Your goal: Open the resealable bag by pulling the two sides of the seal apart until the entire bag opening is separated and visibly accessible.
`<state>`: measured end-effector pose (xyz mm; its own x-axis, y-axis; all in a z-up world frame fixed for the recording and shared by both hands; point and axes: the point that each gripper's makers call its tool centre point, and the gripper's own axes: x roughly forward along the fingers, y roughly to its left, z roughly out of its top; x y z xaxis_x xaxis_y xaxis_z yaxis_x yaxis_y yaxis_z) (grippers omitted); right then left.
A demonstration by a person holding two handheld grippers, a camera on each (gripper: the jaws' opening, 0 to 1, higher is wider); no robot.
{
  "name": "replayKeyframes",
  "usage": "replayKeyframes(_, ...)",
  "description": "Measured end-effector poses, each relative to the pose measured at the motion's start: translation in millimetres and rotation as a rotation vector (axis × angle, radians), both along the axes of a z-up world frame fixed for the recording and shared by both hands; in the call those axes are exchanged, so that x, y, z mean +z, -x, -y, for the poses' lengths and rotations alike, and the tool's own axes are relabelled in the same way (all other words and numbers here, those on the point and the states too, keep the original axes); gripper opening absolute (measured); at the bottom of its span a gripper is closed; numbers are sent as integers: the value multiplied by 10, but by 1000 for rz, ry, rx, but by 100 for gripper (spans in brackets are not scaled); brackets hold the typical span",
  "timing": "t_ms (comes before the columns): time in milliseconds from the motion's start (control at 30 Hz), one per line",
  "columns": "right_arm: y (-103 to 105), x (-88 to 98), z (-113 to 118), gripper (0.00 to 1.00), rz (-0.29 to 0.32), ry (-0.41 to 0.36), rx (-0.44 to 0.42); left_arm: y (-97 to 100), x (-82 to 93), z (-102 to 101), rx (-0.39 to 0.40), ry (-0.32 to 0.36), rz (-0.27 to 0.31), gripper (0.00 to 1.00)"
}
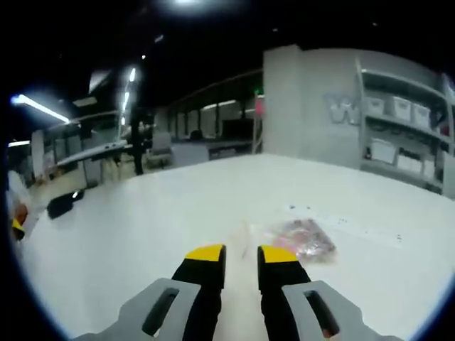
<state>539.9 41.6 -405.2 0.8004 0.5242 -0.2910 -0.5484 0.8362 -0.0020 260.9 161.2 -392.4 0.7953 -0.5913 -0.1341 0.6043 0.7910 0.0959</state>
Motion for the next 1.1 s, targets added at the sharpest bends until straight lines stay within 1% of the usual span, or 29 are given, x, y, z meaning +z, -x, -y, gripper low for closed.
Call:
replayKeyframes(100, 67, 30, 32, 15, 7, -29, -2, 24, 23, 13, -3, -2, 5, 98)
replayKeyframes(300, 169, 57, 114, 15, 17, -52, -12, 53, 40, 13, -1, -8, 11, 98)
replayKeyframes(500, 318, 180, 158, 14, 60, -80, -8, 84, 10, 49, -7, -11, 5, 98)
replayKeyframes(767, 480, 273, 210, 14, 82, -129, -8, 125, 35, 52, -8, -12, 13, 98)
replayKeyframes(933, 553, 269, 284, 13, 81, -144, -16, 152, 7, 66, -11, -17, 7, 98)
replayKeyframes(1100, 659, 280, 369, 13, 87, -169, -22, 175, 26, 94, -22, -17, 13, 98)
